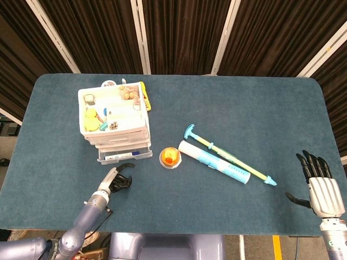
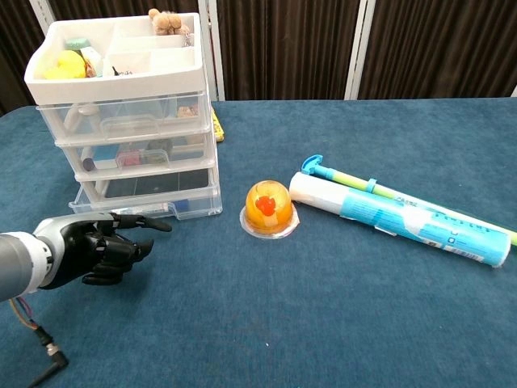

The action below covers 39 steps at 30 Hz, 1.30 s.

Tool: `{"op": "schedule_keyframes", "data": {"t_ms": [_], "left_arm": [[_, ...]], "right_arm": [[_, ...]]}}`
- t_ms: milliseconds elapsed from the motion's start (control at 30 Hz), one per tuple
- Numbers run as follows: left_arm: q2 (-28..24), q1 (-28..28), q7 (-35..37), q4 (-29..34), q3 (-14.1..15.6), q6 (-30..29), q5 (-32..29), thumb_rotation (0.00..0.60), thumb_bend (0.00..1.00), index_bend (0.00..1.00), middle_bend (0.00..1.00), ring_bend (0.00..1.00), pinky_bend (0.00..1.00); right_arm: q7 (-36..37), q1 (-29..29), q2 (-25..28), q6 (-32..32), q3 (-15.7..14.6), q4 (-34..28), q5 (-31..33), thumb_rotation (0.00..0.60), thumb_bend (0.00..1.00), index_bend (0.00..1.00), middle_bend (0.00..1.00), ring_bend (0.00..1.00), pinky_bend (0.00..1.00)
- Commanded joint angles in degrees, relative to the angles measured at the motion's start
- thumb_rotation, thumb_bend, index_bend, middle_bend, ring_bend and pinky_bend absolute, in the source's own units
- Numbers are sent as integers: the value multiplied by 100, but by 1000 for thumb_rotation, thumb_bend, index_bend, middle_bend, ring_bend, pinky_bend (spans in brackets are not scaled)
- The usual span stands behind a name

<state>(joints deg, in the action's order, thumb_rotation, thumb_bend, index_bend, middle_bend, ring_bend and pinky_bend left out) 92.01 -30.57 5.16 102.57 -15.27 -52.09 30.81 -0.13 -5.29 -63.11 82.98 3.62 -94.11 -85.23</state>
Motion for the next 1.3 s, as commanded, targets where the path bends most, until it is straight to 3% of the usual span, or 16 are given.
{"op": "schedule_keyframes", "data": {"t_ms": [33,167,400,667,867,1300], "left_arm": [[-214,234,-41,231,298,-186,732,600,595,212,980,963,988],[-185,316,-591,126,566,-899,1703,600,595,233,981,963,988],[-17,171,-1945,-114,588,-1912,2353,600,595,239,987,964,988],[-104,-96,-2983,84,219,-2018,1486,600,596,321,988,967,988],[-185,-311,-3284,186,-40,-1735,546,600,596,334,988,967,988],[28,-571,-3555,-179,-57,-1738,121,600,602,340,988,967,988]], "right_arm": [[-5,-2,-1,-7,2,-1,8,600,162,0,0,0,5],[-29,-4,-8,-10,4,-7,15,600,162,0,0,0,5],[-76,-11,-20,-44,5,-7,54,600,162,0,0,0,5],[-96,-14,-11,-74,1,-31,81,600,162,0,0,0,5],[-66,-15,4,-101,-6,-53,94,600,162,0,0,0,5],[-36,-13,20,-110,-6,-61,103,600,162,0,0,0,5]]}}
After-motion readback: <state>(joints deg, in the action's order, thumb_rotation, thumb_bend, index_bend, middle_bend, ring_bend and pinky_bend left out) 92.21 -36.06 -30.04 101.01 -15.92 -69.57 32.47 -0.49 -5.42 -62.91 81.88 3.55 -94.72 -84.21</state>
